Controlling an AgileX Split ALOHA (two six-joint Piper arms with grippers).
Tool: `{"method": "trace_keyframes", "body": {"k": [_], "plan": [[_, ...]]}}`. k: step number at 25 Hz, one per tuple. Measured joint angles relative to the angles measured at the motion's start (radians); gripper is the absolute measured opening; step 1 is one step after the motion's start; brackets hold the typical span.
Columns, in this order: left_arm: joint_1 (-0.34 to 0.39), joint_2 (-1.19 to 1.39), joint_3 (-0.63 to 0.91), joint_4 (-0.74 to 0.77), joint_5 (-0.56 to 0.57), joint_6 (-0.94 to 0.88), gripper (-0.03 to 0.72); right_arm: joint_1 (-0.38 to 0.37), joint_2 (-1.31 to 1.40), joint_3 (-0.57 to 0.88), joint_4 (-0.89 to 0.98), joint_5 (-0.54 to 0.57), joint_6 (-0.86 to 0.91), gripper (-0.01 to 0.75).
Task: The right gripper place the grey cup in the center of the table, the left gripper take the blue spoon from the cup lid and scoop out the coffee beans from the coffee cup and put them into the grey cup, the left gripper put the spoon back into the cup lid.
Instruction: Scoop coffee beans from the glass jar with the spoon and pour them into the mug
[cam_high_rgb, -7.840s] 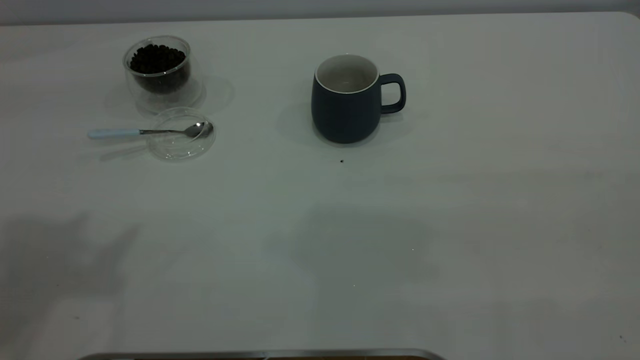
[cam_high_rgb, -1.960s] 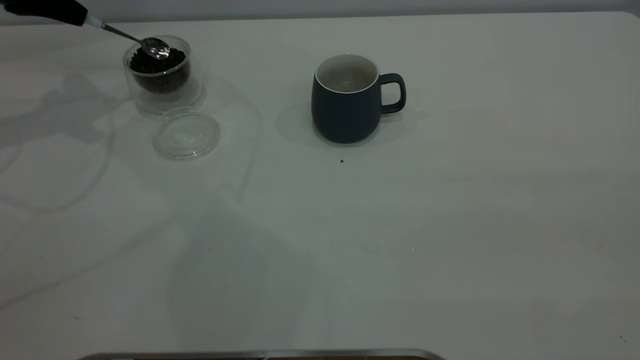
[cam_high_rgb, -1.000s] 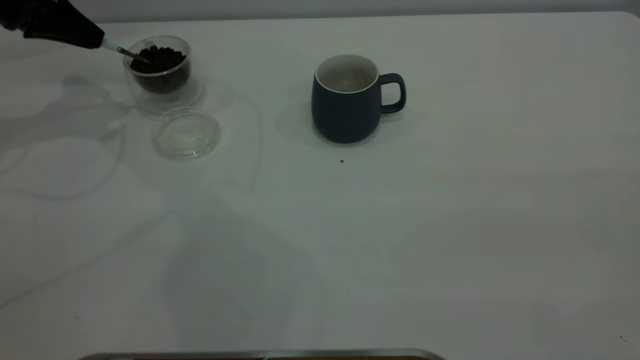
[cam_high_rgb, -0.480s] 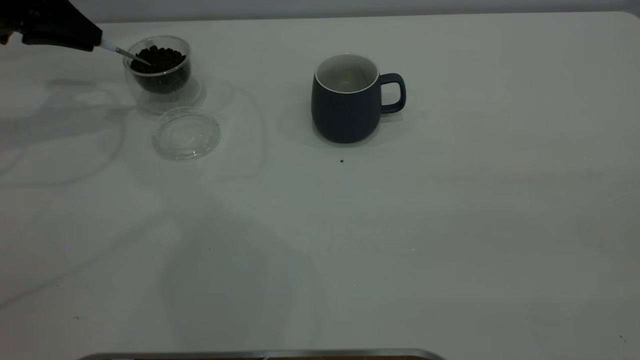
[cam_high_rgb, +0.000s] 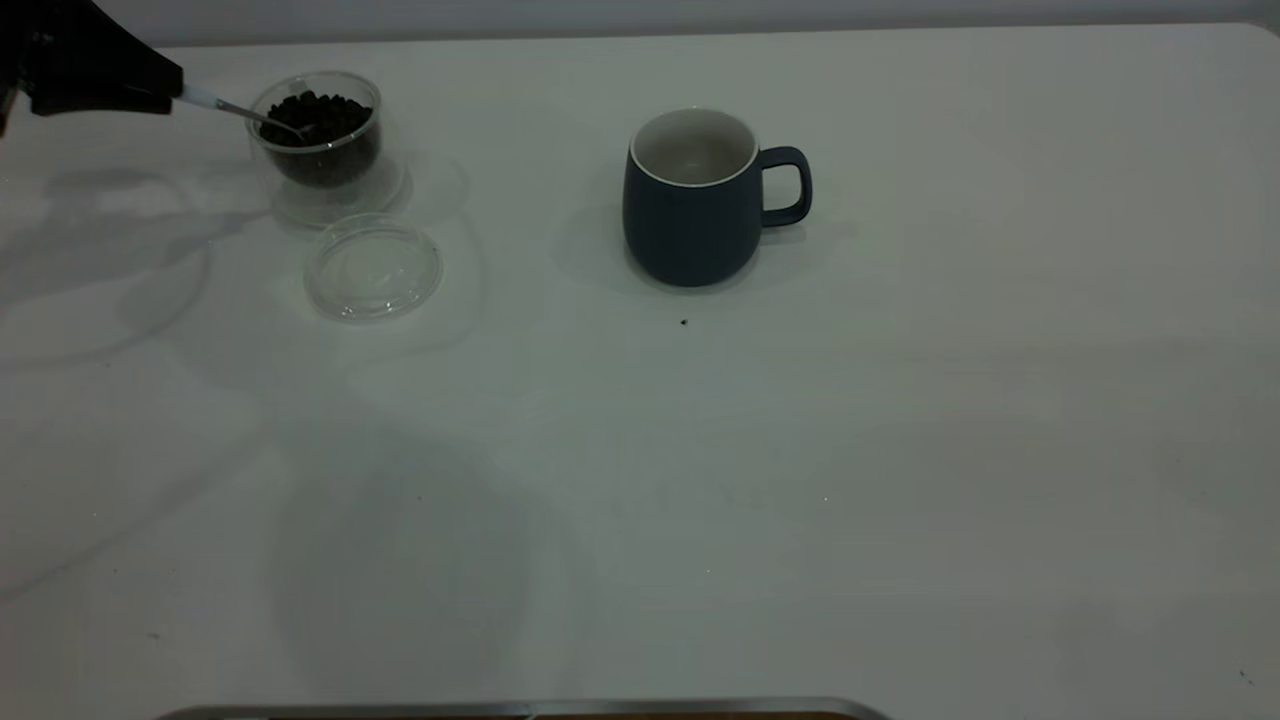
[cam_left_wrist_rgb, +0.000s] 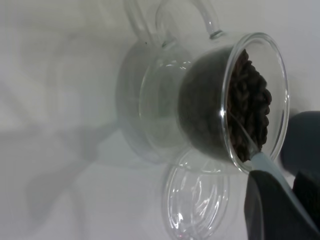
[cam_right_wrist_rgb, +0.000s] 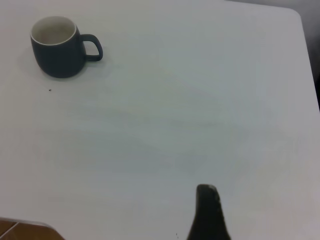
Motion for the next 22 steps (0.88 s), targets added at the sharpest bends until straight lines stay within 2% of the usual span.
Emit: {"method": "trace_keyframes", "body": {"k": [22], "plan": [[0.077,0.061,0.000,-0.123,0.124,0.019,0.130,0.000,0.000,0.000,0.000,0.000,0.000,0.590]]}}
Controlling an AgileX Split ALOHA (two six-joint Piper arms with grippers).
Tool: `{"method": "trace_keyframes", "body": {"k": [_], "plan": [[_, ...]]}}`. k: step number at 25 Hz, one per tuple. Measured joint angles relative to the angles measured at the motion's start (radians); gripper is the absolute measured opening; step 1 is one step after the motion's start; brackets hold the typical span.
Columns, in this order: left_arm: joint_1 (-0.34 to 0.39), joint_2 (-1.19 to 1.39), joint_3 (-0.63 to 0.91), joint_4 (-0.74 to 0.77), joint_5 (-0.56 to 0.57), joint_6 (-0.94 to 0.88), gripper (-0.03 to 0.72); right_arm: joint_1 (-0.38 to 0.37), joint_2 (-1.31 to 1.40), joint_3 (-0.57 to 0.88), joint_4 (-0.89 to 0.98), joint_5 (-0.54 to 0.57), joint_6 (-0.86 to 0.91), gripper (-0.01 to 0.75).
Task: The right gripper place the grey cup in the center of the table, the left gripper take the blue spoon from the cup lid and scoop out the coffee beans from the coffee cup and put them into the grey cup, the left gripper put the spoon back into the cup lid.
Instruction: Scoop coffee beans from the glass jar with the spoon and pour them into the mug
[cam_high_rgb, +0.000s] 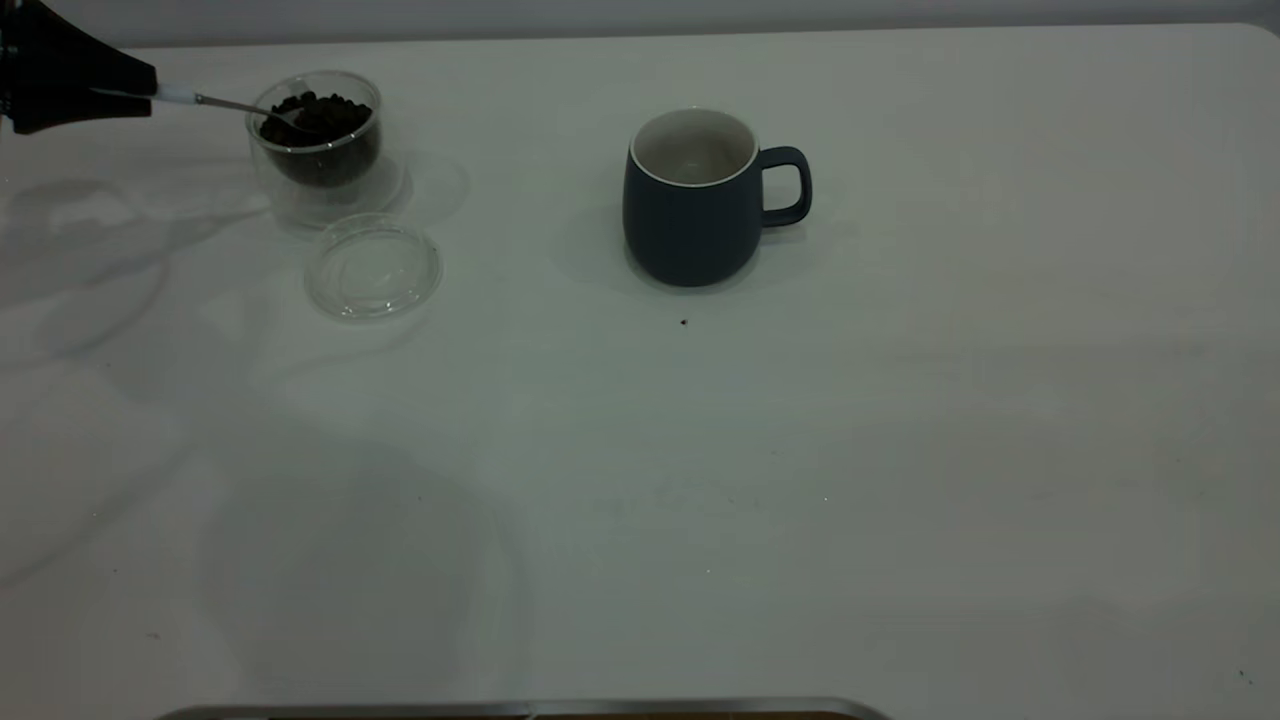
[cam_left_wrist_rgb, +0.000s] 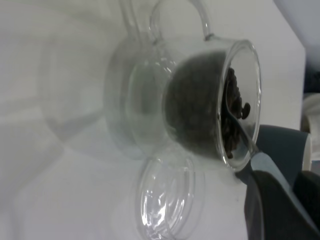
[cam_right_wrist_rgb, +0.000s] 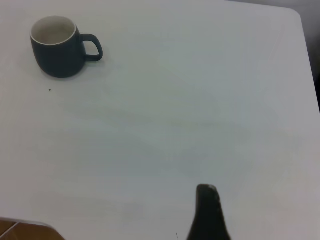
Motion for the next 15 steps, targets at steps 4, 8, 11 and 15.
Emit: {"method": "trace_keyframes", "body": {"k": [4,8,11,15], "plan": [[0.011,0.029,0.000,-0.025,0.035,0.026,0.130,0.000,0.000,0.000,0.000,0.000,0.000,0.591],[0.027,0.047,0.000,-0.065,0.084,0.065,0.130,0.000,0.000,0.000,0.000,0.000,0.000,0.591],[0.038,0.050,0.000,-0.082,0.106,0.078,0.130,0.000,0.000,0.000,0.000,0.000,0.000,0.591],[0.045,0.050,0.000,-0.088,0.127,0.084,0.130,0.000,0.000,0.000,0.000,0.000,0.000,0.591]]}}
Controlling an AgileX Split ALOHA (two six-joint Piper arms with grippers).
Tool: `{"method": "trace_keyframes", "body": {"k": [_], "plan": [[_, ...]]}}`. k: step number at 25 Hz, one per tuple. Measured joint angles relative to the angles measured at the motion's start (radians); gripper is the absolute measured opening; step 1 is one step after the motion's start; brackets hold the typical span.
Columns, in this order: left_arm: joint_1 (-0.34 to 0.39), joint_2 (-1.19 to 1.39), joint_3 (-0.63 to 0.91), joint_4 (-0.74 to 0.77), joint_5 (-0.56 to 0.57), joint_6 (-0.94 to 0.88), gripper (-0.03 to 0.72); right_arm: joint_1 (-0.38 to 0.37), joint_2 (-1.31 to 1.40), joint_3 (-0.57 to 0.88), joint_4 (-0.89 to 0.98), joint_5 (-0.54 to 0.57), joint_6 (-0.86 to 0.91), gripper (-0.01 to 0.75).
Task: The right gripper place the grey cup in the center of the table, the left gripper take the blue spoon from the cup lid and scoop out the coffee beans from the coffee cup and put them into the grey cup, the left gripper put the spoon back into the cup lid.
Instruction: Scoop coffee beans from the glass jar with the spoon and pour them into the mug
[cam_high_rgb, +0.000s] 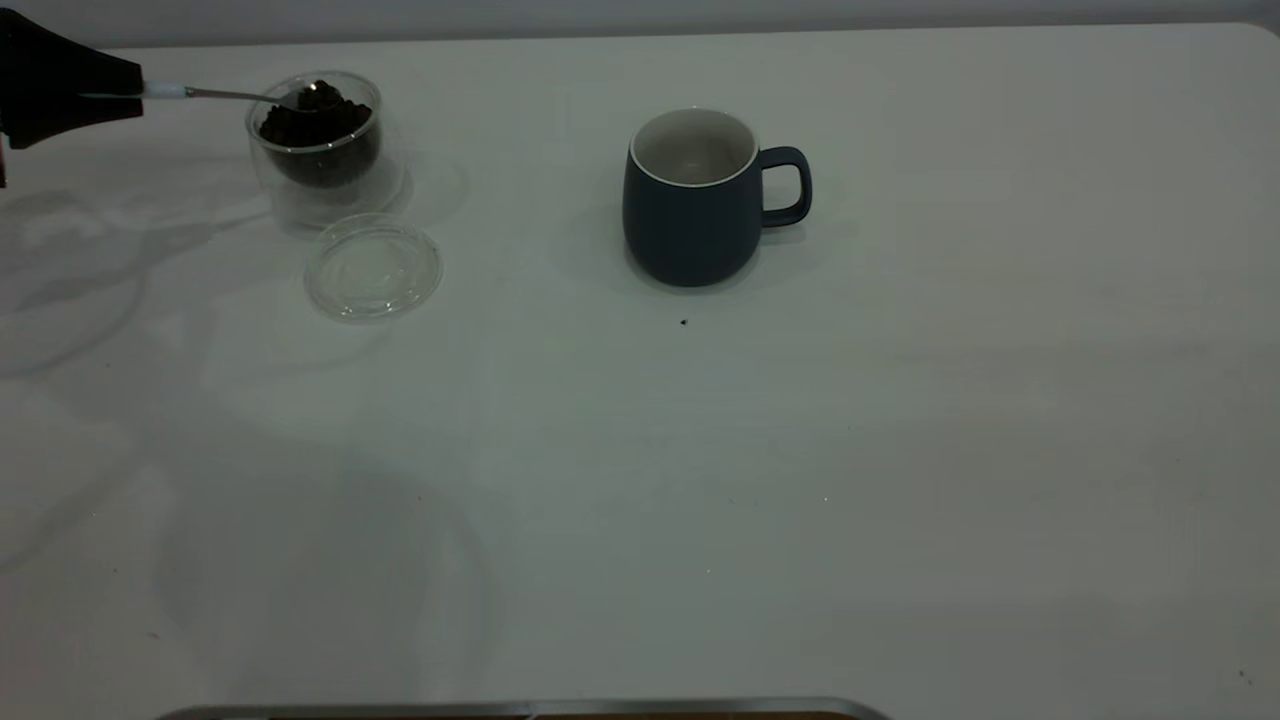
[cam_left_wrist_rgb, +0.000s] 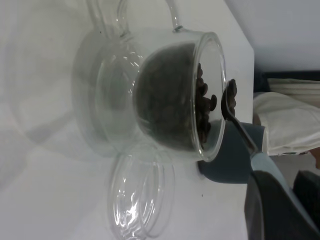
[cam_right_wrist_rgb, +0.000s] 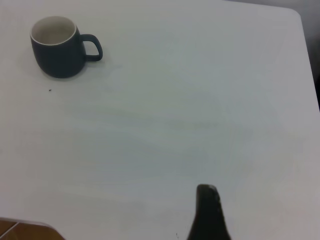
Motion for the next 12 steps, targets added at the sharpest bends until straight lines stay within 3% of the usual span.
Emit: {"method": "trace_keyframes", "body": {"k": [12], "plan": [[0.011,0.000,0.000,-0.023,0.007,0.024,0.130,0.000,0.000,0.000,0.000,0.000,0.000,0.591]]}}
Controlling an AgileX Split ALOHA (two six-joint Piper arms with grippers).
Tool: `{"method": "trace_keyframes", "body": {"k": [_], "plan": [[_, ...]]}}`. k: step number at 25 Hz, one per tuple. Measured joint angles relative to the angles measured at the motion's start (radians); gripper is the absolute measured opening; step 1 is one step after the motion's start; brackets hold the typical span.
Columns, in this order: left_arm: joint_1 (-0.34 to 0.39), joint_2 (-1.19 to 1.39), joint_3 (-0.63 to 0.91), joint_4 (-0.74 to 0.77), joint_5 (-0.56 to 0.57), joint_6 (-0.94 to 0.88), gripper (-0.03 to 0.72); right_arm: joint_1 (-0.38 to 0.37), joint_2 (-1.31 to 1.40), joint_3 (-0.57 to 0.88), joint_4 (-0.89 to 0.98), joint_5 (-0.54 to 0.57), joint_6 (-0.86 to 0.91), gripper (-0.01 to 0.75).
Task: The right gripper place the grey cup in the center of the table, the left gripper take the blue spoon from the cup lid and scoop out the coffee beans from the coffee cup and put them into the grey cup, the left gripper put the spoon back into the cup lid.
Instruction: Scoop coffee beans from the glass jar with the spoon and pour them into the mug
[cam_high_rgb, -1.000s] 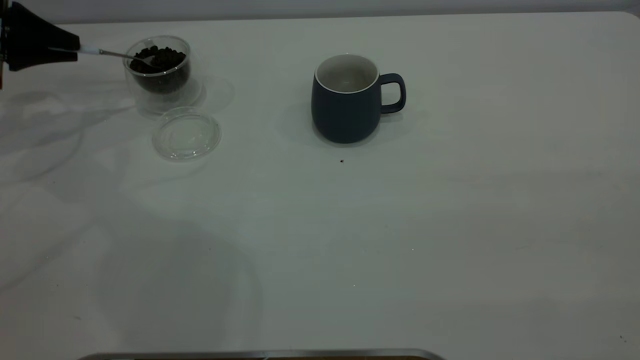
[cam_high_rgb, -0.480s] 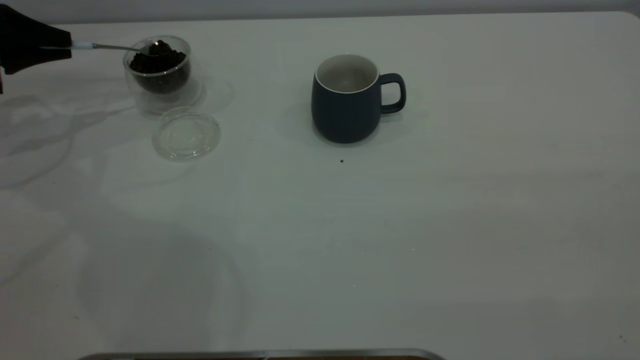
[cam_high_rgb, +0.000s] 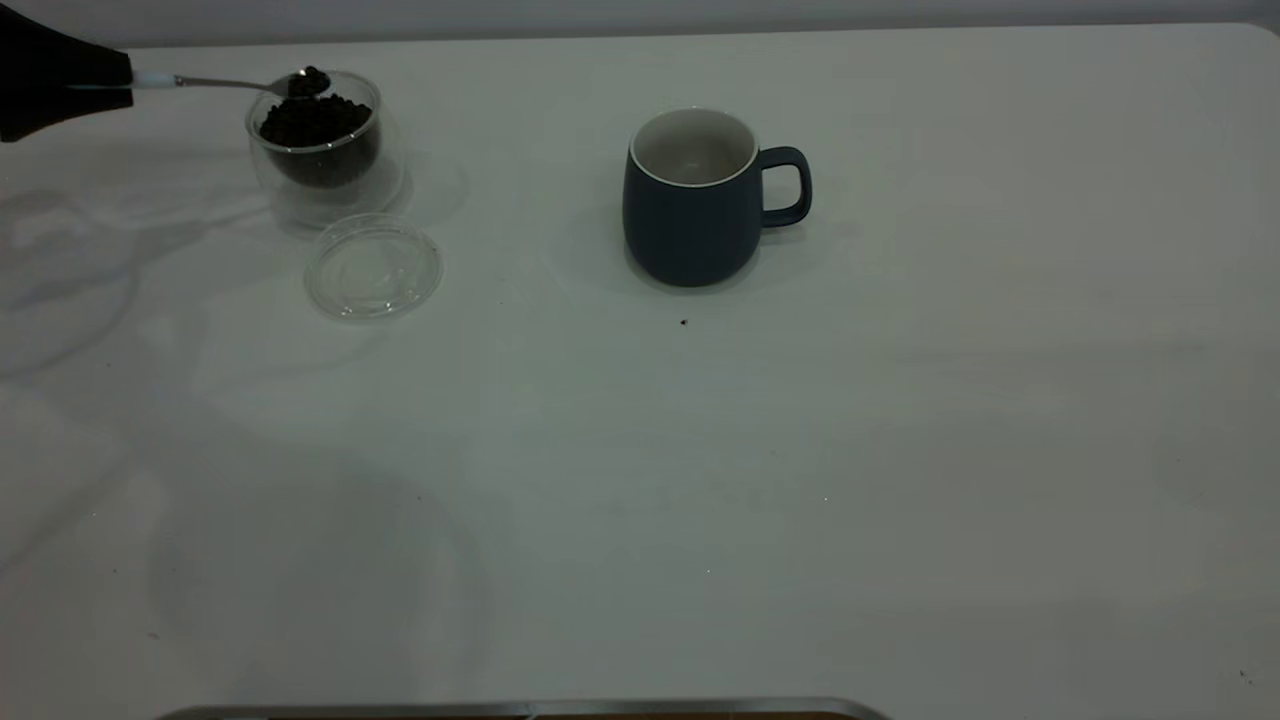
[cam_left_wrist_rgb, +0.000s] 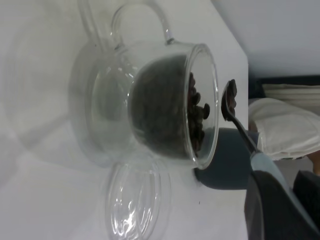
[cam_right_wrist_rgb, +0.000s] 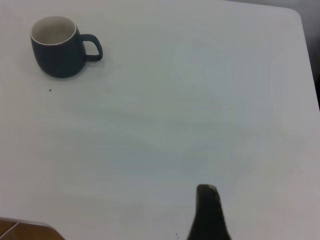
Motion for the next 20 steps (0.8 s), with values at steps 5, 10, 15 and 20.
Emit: {"method": "trace_keyframes", "body": {"k": [5,10,15,20], "plan": [[-0.016,0.000,0.000,-0.002,0.000,-0.004,0.130,0.000,0.000,0.000,0.000,0.000,0.000,0.591],[-0.061,0.000,0.000,-0.014,0.000,-0.007,0.130,0.000,0.000,0.000,0.000,0.000,0.000,0.591],[-0.105,0.000,0.000,-0.027,0.000,-0.008,0.130,0.000,0.000,0.000,0.000,0.000,0.000,0.591],[-0.166,0.000,0.000,-0.032,0.000,-0.011,0.130,0.000,0.000,0.000,0.000,0.000,0.000,0.591]]}}
